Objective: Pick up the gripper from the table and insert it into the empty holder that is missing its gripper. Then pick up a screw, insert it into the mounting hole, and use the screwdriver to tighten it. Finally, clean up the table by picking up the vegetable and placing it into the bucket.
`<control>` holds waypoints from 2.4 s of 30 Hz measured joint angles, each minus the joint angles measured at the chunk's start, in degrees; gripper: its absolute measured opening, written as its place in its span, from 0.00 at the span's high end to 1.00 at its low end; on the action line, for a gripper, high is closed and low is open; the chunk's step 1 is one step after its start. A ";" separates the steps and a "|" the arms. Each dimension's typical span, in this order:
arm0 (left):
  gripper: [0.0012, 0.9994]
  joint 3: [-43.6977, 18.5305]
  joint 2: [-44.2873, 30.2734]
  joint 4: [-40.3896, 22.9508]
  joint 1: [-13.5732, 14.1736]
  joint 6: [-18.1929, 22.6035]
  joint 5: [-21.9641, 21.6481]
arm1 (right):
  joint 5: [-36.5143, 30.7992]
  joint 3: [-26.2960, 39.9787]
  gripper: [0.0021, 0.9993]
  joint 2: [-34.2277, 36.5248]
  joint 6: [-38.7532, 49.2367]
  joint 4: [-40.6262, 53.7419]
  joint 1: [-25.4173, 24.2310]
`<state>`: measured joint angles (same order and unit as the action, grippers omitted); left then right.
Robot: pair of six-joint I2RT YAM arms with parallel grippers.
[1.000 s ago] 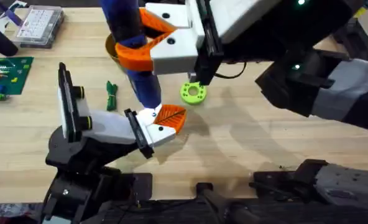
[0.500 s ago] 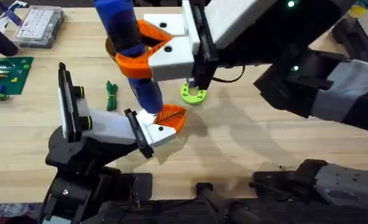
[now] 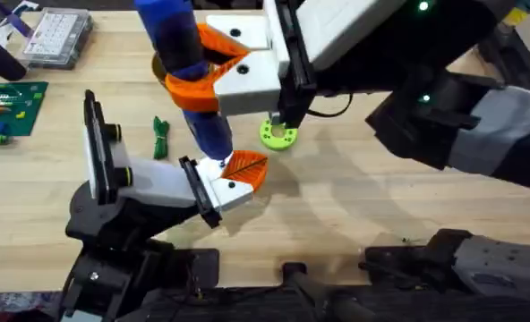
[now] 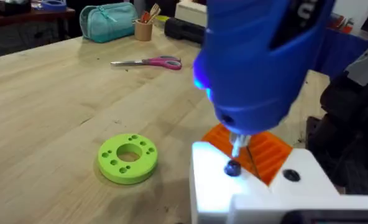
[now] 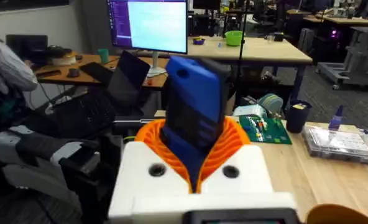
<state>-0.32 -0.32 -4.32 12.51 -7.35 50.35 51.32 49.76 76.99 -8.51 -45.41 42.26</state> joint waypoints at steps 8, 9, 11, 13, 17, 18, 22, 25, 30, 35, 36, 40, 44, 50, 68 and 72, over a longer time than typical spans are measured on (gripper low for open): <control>0.98 0.00 0.00 0.02 0.00 0.00 0.00 | -0.69 0.00 0.97 0.00 0.03 0.21 0.87; 0.98 0.00 0.00 0.02 0.00 0.00 0.00 | -0.70 0.00 0.97 0.00 0.05 0.45 0.94; 0.98 0.00 0.00 0.01 0.00 0.00 0.00 | -0.71 0.00 0.97 0.00 0.09 1.11 1.03; 0.98 0.00 0.00 0.02 0.00 0.00 0.00 | -0.74 0.00 0.97 0.00 0.18 1.65 1.03; 0.98 0.00 0.00 0.02 0.00 0.00 0.00 | -0.89 -0.02 0.97 0.00 0.51 1.73 1.03; 0.98 0.00 0.00 0.01 0.00 0.00 -0.01 | -0.89 -0.02 0.97 0.00 0.72 1.73 1.03; 0.98 0.00 0.00 0.02 0.00 0.00 -0.03 | -0.89 -0.02 0.97 0.00 1.29 1.34 1.03; 0.98 0.00 0.00 0.02 0.00 0.00 0.00 | -0.91 -0.02 0.97 0.00 1.36 0.49 1.03; 0.98 0.00 0.00 0.02 0.00 0.00 -0.02 | -0.91 -0.02 0.97 0.00 1.46 0.39 1.03; 0.98 0.00 0.00 0.00 0.00 0.00 -0.02 | -0.91 -0.02 0.97 0.00 1.46 0.42 1.03; 0.98 0.00 0.00 0.02 0.00 0.00 -0.02 | -0.91 -0.02 0.97 0.00 1.46 0.42 1.03; 0.98 0.00 0.00 0.02 0.00 0.00 -0.02 | -0.91 -0.02 0.97 0.00 1.49 0.54 1.03; 0.98 0.00 0.00 0.02 0.00 0.00 -0.02 | -0.91 -0.02 0.97 0.00 1.59 1.13 1.03; 0.98 0.00 0.00 0.00 0.00 0.00 -0.02 | -0.93 -0.04 0.97 0.02 1.73 1.07 1.03; 0.98 0.00 0.00 0.00 0.00 0.00 -0.02 | -1.52 -0.02 0.97 0.59 2.14 0.25 1.03; 0.98 0.00 0.00 0.00 0.00 0.00 -0.02 | -1.55 -0.04 0.97 0.66 2.14 0.15 1.05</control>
<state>-0.32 -0.32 -4.32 12.51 -7.35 50.33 49.78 49.71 77.65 -6.37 -45.26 43.31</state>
